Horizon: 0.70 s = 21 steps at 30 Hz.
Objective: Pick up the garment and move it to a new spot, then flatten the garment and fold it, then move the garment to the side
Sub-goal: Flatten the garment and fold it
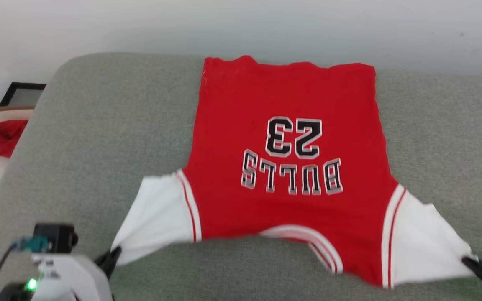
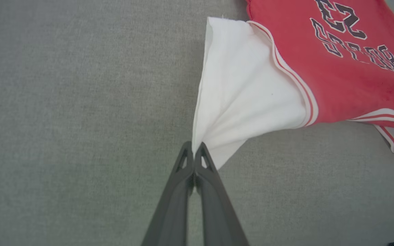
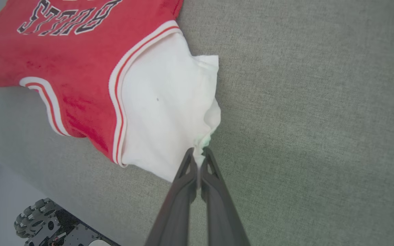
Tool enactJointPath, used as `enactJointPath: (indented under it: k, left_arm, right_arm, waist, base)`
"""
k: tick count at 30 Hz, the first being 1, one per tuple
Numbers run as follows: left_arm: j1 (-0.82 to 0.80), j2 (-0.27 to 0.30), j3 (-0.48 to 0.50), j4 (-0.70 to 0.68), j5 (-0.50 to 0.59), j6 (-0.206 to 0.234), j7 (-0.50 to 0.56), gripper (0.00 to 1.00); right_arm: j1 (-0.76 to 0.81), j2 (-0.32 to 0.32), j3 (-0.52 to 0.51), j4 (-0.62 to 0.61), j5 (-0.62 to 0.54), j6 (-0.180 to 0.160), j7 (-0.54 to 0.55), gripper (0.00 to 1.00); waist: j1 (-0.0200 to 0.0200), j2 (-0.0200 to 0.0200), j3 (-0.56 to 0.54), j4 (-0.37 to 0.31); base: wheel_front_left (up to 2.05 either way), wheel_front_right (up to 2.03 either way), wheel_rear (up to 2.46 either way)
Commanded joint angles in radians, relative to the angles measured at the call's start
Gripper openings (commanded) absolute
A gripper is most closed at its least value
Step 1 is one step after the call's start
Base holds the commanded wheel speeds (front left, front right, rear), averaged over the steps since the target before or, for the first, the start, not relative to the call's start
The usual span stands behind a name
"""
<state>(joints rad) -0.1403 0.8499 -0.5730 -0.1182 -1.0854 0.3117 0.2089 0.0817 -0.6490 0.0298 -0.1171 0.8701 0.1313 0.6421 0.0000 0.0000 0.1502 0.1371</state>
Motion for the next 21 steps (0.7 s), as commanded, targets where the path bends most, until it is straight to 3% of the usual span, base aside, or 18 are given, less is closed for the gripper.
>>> enactJointPath:
  k: [1,10,18,19,20,21]
  left_arm:
    - [0.024,0.008,0.008,-0.018,-0.009,0.015,-0.011,0.00]
    - [0.193,0.039,0.046,-0.140,-0.050,0.094,-0.071,0.00]
    - [0.216,0.041,0.047,-0.189,-0.039,0.118,-0.084,0.00]
    - [0.211,0.039,0.045,-0.191,-0.037,0.119,-0.084,0.00]
    - [0.205,0.034,0.043,-0.193,-0.035,0.119,-0.085,0.00]
    - [0.199,0.032,0.041,-0.193,-0.030,0.119,-0.087,0.00]
  right_arm:
    - [0.026,0.005,-0.018,-0.014,-0.001,-0.001,0.016,0.00]
    - [0.184,0.073,-0.137,-0.143,0.009,-0.001,0.152,0.00]
    - [0.187,0.134,-0.191,-0.200,-0.036,-0.001,0.212,0.00]
    - [0.180,0.142,-0.191,-0.206,-0.042,-0.001,0.220,0.07]
    - [0.172,0.153,-0.200,-0.210,-0.052,-0.001,0.222,0.45]
    - [0.165,0.158,-0.205,-0.215,-0.061,-0.001,0.227,1.00]
  waist:
    - [0.0000,0.0000,0.005,0.004]
    - [0.0000,0.0000,0.026,0.019]
    - [0.0000,0.0000,0.041,0.025]
    - [0.0000,0.0000,0.043,0.025]
    - [0.0000,0.0000,0.046,0.026]
    - [0.0000,0.0000,0.049,0.027]
  base:
    - [0.00,0.00,0.00]
    - [0.00,0.00,0.00]
    - [0.00,0.00,0.00]
    - [0.00,0.00,0.00]
    - [0.00,0.00,0.00]
    - [0.00,0.00,0.00]
